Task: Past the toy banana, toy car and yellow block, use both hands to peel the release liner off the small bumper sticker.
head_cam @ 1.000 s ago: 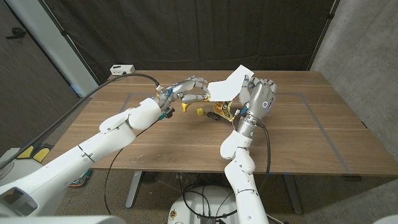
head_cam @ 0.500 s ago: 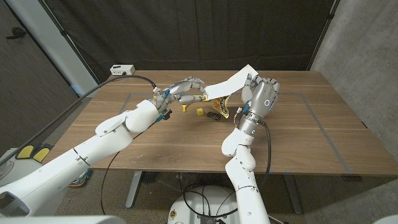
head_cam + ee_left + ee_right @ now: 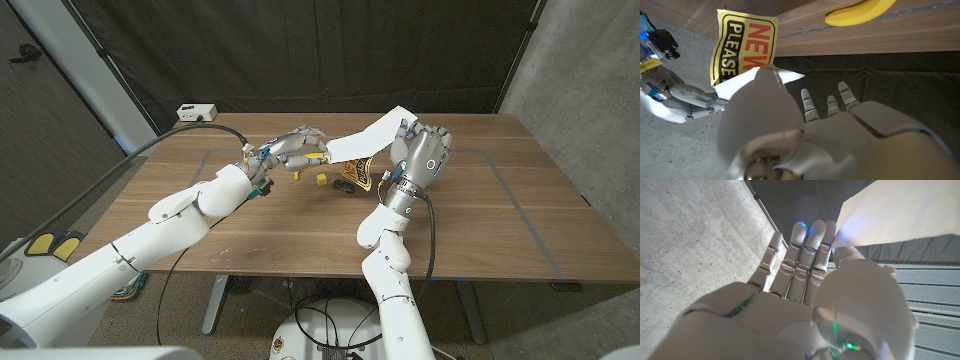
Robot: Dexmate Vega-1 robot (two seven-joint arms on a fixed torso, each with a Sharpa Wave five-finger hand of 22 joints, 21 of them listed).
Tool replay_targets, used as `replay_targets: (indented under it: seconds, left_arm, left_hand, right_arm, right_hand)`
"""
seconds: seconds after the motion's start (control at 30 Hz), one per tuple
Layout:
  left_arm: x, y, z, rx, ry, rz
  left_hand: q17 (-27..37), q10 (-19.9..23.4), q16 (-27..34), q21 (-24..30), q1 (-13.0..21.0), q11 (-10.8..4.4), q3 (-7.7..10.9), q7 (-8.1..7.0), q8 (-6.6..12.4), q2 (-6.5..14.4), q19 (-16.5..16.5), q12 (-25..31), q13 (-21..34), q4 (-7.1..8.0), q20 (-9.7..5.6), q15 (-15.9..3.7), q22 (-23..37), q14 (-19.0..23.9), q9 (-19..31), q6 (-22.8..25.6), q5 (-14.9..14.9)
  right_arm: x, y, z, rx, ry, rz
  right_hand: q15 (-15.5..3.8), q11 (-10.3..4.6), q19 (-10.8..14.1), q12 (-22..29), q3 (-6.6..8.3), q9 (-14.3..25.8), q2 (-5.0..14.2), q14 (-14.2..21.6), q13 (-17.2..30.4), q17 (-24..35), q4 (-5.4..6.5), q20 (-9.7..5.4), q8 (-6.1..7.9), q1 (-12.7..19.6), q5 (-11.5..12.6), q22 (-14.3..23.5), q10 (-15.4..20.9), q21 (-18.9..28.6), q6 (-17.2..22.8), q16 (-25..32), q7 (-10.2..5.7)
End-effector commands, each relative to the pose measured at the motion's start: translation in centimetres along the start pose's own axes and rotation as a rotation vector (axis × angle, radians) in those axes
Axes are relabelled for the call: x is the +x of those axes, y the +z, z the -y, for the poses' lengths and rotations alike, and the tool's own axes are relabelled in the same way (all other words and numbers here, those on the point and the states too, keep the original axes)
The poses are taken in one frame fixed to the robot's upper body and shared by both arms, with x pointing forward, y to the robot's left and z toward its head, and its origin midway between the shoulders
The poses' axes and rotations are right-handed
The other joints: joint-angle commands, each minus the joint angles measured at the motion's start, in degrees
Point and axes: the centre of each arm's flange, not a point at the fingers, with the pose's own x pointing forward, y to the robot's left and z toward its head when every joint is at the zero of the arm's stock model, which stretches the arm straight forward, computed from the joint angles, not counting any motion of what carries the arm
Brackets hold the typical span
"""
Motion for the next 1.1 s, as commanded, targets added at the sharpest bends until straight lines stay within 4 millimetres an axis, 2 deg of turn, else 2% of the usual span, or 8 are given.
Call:
replay_targets:
  seconds: [0.03,0.37,0.43,0.53,0.6,0.73,0.93,1.1]
  left_arm:
    - [-0.8,-0.1,0.2,-0.016,0.044,0.004]
    - [-1.9,-0.5,0.8,-0.061,0.257,-0.005]
    - [-2.1,-0.6,0.8,-0.072,0.287,-0.004]
    - [-2.3,-0.8,0.8,-0.091,0.302,0.011]
    - [-2.4,-0.9,0.8,-0.111,0.308,0.025]
    - [-2.4,-1.1,0.5,-0.111,0.311,0.051]
    - [-2.3,-1.0,-0.2,-0.102,0.326,0.087]
    - [-2.1,-0.9,-0.8,-0.066,0.336,0.102]
  left_hand:
    - [0.1,1.4,0.5,0.1,0.1,-0.1,1.05,-0.2,5.54,0.4,-1.7,0.8,0.3,0.8,-0.02,-0.49,0.2,1.1,5.7,1.0,-0.3]
    - [-1.4,10.6,2.7,2.5,2.8,-2.61,2.36,0.59,3.87,-1.4,7.1,3.5,0.0,-1.23,-0.27,-5.13,-0.2,9.9,-1.1,4.4,-6.0]
    - [-1.9,9.9,2.8,2.4,3.0,-2.2,2.64,0.44,0.01,-1.7,8.3,1.9,-1.0,-1.97,-0.31,-5.63,-0.3,10.6,-4.1,-0.4,-9.1]
    - [-2.9,5.2,1.4,1.0,-1.5,0.64,1.42,-0.46,-11.25,-2.4,8.5,-2.7,-4.2,-0.97,-0.64,-4.76,-0.4,10.1,-11.7,-12.9,-15.7]
    - [-3.1,2.6,0.2,-0.2,-5.3,2.7,-0.13,0.92,-16.6,-3.2,7.6,-4.7,-6.0,0.1,-0.59,-4.14,-0.4,8.8,-15.1,-18.7,-18.1]
    - [-3.1,-2.6,-1.3,-2.0,-11.0,5.36,-2.68,2.33,-23.01,-4.5,6.2,-7.6,-8.4,1.5,-0.49,-3.01,-0.3,6.5,-19.6,-28.6,-19.4]
    - [-3.0,-6.4,-2.1,-3.7,-15.9,6.62,-5.24,4.55,-23.75,-5.7,4.8,-8.8,-10.2,2.47,-0.21,-1.92,-0.1,4.3,-23.2,-38.2,-19.1]
    - [-3.0,-6.9,-2.2,-4.1,-16.6,6.54,-5.52,4.41,-23.72,-5.7,4.4,-8.8,-10.4,2.57,-0.2,-1.91,-0.1,3.9,-23.8,-39.6,-19.0]
  right_arm:
    - [-0.2,0.3,-0.1,-0.004,0.005,0.0]
    - [-0.4,0.9,-0.2,-0.009,0.01,0.017]
    - [-0.4,1.0,-0.2,-0.022,0.011,0.007]
    - [-0.4,1.0,-0.2,-0.025,0.009,-0.01]
    - [-0.3,1.0,-0.1,-0.031,0.007,-0.025]
    - [-0.3,1.2,0.1,-0.046,0.004,-0.066]
    - [-0.5,1.4,0.3,-0.032,0.006,-0.101]
    - [-0.8,1.4,0.2,0.022,0.011,-0.088]
  right_hand:
    - [-4.39,-0.27,-0.2,-0.1,0.85,0.1,-0.38,0.4,0.3,0.2,-0.08,-0.03,0.18,-0.2,0.0,0.0,0.0,0.4,-0.3,-0.1,-0.18]
    - [-4.79,-2.02,1.0,-2.2,1.25,-1.0,-0.7,-2.1,-1.3,-3.0,1.05,0.32,-1.02,-3.4,0.4,-0.3,-2.7,1.8,-1.5,-3.1,-2.94]
    - [-4.57,-2.23,1.3,-4.9,1.79,-1.9,-1.32,-3.3,-3.6,-8.1,0.97,0.3,-3.11,-4.8,0.0,-0.6,-6.2,2.4,-5.4,-7.8,-3.54]
    - [-3.43,-1.93,1.0,-9.6,2.83,-3.7,-2.54,-5.0,-7.2,-14.4,1.29,0.49,-8.21,-7.9,-0.9,-1.1,-12.5,2.8,-15.1,-14.0,-4.65]
    - [-1.96,-1.24,-0.1,-14.2,3.76,-5.2,-3.54,-6.9,-10.1,-19.2,1.36,1.04,-11.28,-10.3,-1.1,-1.3,-18.4,2.7,-23.2,-18.3,-5.68]
    - [-0.25,-0.01,-2.5,-23.1,3.49,-7.6,-5.08,-14.2,-14.3,-24.6,2.26,1.64,-11.5,-15.7,-0.9,-1.6,-30.4,1.6,-38.1,-24.7,-6.05]
    - [3.28,2.1,-6.0,-31.0,1.08,-9.5,-6.93,-23.5,-17.7,-29.4,4.31,2.99,-10.92,-23.3,-0.7,-1.9,-39.6,-0.9,-47.6,-31.1,-6.15]
    - [3.18,2.36,-6.1,-32.0,1.91,-9.9,-2.47,-24.0,-18.9,-30.2,6.34,2.47,-9.95,-25.5,-0.3,-2.0,-38.9,-1.7,-46.7,-31.6,-6.01]
